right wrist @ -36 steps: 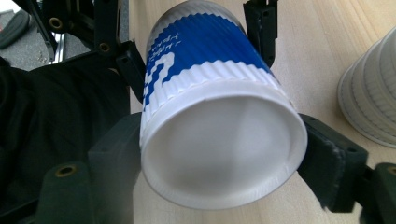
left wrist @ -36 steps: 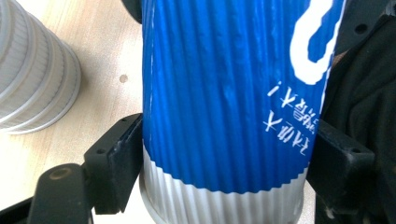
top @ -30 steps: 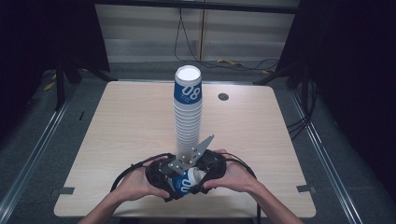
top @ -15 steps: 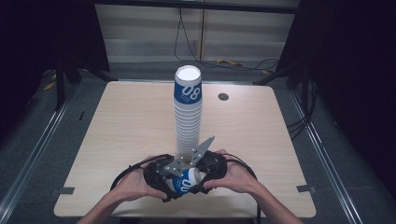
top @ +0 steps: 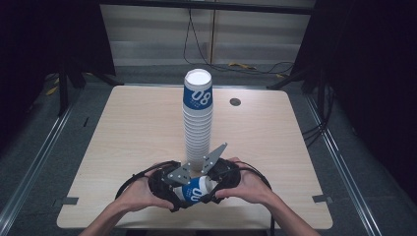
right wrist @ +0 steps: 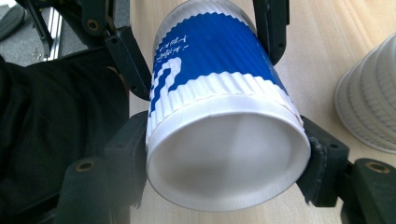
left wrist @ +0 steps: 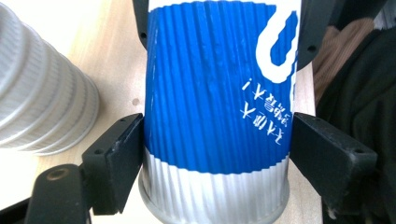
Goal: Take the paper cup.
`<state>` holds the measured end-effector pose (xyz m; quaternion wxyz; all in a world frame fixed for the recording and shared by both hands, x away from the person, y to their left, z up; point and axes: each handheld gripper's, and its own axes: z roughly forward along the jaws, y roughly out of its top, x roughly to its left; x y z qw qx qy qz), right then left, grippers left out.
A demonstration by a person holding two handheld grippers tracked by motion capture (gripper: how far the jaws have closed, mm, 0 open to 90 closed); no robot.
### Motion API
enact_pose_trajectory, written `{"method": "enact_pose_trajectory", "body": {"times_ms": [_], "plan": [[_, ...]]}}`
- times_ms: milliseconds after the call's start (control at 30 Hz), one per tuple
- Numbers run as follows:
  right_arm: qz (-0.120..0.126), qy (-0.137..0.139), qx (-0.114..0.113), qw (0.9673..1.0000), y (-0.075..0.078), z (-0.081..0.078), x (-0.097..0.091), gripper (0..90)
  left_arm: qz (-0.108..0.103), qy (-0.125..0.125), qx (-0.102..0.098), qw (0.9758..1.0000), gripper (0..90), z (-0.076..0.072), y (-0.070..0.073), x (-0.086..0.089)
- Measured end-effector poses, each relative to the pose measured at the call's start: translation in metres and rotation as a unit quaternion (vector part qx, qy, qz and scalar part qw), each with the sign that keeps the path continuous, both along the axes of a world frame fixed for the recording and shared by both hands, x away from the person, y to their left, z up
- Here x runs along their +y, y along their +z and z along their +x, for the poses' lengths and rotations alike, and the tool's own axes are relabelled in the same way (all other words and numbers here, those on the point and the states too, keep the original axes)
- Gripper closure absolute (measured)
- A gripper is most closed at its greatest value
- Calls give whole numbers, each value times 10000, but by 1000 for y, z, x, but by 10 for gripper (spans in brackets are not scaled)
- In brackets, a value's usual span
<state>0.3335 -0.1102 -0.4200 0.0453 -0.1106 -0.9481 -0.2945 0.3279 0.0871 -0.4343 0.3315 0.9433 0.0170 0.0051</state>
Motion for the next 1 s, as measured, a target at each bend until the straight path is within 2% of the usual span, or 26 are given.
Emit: {"method": "enact_pose_trajectory", "body": {"times_ms": [33,67,133,200,267,300,367,433,533,700,800,867,933,1000], "plan": [[-20,-13,1,10000,0,0,0,304,-23,-14,18,10000,195,0,1,0],[-15,-34,18,10000,0,0,-1,305,-45,30,-77,10000,196,0,2,1],[-4,-39,-55,10000,0,1,-2,304,-39,77,-16,10000,200,0,6,3],[22,-88,-68,9999,2,0,-3,304,-226,121,0,9997,200,-1,8,3],[93,-93,-75,9999,3,0,-5,304,-228,98,-14,9997,198,0,10,5],[85,-135,-75,9998,3,0,-6,304,-299,116,21,9995,197,1,10,6],[120,-175,-75,9997,2,0,-8,303,-490,187,110,9986,198,2,12,8],[192,-277,-69,9994,1,0,-11,302,-645,275,68,9975,200,3,16,11],[207,-393,-57,9990,-3,0,-17,301,-868,317,152,9956,220,7,20,15],[434,-644,17,9970,-5,0,-26,300,-997,356,169,9942,220,8,22,21],[527,-770,38,9956,-6,-1,-32,300,-1019,523,168,9933,220,8,22,25],[605,-814,53,9948,-8,-2,-34,299,-1131,594,214,9916,222,8,22,29],[688,-882,49,9937,-10,-2,-37,299,-1177,626,207,9909,223,9,23,33],[889,-927,80,9917,-12,-2,-41,299,-1294,706,276,9887,222,10,22,37]]}}
